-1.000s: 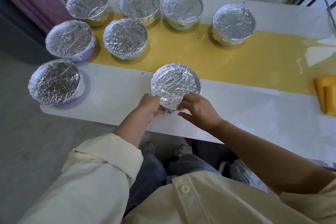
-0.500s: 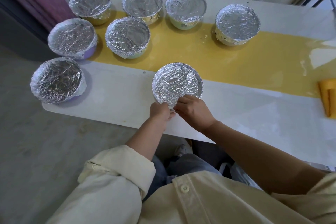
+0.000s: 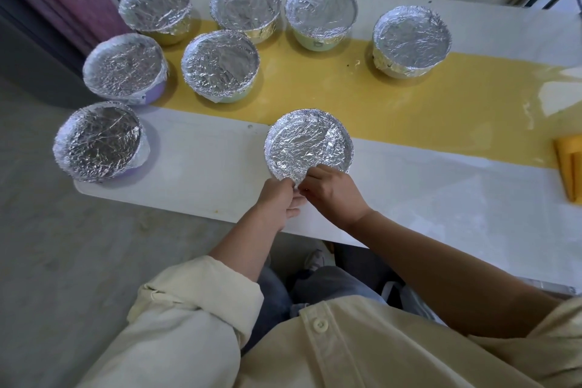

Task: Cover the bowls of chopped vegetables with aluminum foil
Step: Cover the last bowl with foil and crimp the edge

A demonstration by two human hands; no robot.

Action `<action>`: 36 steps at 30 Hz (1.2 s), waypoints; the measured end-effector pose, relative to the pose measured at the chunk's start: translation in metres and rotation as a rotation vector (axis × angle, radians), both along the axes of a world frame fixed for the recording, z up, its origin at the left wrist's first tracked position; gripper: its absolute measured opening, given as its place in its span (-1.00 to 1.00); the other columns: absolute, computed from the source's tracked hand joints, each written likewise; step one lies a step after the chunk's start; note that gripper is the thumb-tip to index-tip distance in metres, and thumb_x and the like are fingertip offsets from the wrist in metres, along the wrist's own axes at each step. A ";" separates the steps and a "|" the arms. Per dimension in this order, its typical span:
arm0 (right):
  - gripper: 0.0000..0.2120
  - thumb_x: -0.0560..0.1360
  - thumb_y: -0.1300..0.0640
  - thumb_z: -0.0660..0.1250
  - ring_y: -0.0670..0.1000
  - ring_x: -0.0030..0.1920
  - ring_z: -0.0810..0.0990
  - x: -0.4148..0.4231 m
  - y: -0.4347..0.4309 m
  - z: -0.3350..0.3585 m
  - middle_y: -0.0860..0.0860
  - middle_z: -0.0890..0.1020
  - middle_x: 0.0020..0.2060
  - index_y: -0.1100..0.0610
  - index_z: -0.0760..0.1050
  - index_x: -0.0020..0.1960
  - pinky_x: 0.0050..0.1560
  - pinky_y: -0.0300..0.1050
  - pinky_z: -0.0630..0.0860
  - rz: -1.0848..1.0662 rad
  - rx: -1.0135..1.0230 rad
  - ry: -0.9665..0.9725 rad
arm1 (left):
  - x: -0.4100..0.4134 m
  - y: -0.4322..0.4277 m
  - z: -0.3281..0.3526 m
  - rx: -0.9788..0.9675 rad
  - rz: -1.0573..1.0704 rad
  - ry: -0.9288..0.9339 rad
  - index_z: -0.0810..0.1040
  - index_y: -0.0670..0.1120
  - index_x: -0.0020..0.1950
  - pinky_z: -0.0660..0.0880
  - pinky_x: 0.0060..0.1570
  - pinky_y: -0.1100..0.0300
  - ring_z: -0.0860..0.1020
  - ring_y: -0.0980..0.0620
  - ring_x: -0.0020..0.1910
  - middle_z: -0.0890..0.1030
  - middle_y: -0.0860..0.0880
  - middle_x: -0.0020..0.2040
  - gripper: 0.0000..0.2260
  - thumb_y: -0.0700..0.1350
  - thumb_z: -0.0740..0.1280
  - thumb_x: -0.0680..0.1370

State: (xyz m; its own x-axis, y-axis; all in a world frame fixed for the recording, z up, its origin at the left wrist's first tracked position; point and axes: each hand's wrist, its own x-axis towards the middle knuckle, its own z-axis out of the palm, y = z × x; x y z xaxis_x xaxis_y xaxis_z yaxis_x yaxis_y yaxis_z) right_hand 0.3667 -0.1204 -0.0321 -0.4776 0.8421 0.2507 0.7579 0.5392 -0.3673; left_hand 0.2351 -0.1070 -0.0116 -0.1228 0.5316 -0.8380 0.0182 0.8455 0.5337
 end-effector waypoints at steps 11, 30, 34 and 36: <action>-0.87 0.36 0.28 0.46 0.12 -0.35 0.52 -0.006 0.001 0.004 0.05 0.52 -0.37 0.19 0.55 -0.32 -0.47 -0.12 0.42 -0.030 -0.017 0.043 | -0.009 0.010 0.002 0.012 -0.115 0.108 0.47 -0.23 0.20 0.52 -0.07 0.10 0.63 -0.02 -0.21 0.65 -0.16 -0.06 -0.75 -0.16 0.10 0.65; -0.82 0.49 0.22 0.34 0.13 -0.30 0.49 0.016 0.006 0.004 0.04 0.53 -0.33 0.16 0.57 -0.29 -0.36 -0.04 0.43 0.034 0.033 -0.003 | -0.031 0.007 -0.007 0.082 0.048 0.254 0.49 -0.15 -0.34 0.47 -0.17 0.08 0.56 -0.12 -0.32 0.61 -0.14 -0.32 -0.59 0.16 0.36 0.50; -0.77 0.53 0.19 0.28 0.13 -0.30 0.49 0.014 0.006 0.005 0.05 0.53 -0.33 0.17 0.56 -0.29 -0.36 -0.05 0.42 0.050 0.042 -0.033 | -0.014 -0.003 -0.007 0.084 0.126 0.122 0.55 -0.15 -0.30 0.61 0.05 -0.06 0.67 -0.16 -0.15 0.65 -0.13 -0.27 -0.78 -0.10 0.38 0.51; -0.76 0.53 0.19 0.27 0.13 -0.30 0.49 0.011 0.007 0.004 0.05 0.52 -0.34 0.17 0.55 -0.30 -0.37 -0.05 0.42 0.059 0.038 -0.036 | -0.012 0.000 -0.010 0.108 0.120 0.133 0.54 -0.17 -0.33 0.59 0.11 -0.18 0.68 -0.20 -0.12 0.67 -0.20 -0.24 -0.84 -0.18 0.32 0.45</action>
State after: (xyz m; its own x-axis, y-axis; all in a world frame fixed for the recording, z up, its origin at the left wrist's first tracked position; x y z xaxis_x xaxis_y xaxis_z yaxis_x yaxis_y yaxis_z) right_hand 0.3773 -0.1130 -0.0277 -0.5351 0.8026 0.2635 0.7368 0.5960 -0.3193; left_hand 0.2234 -0.1066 -0.0221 -0.2964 0.5922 -0.7493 -0.0034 0.7839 0.6209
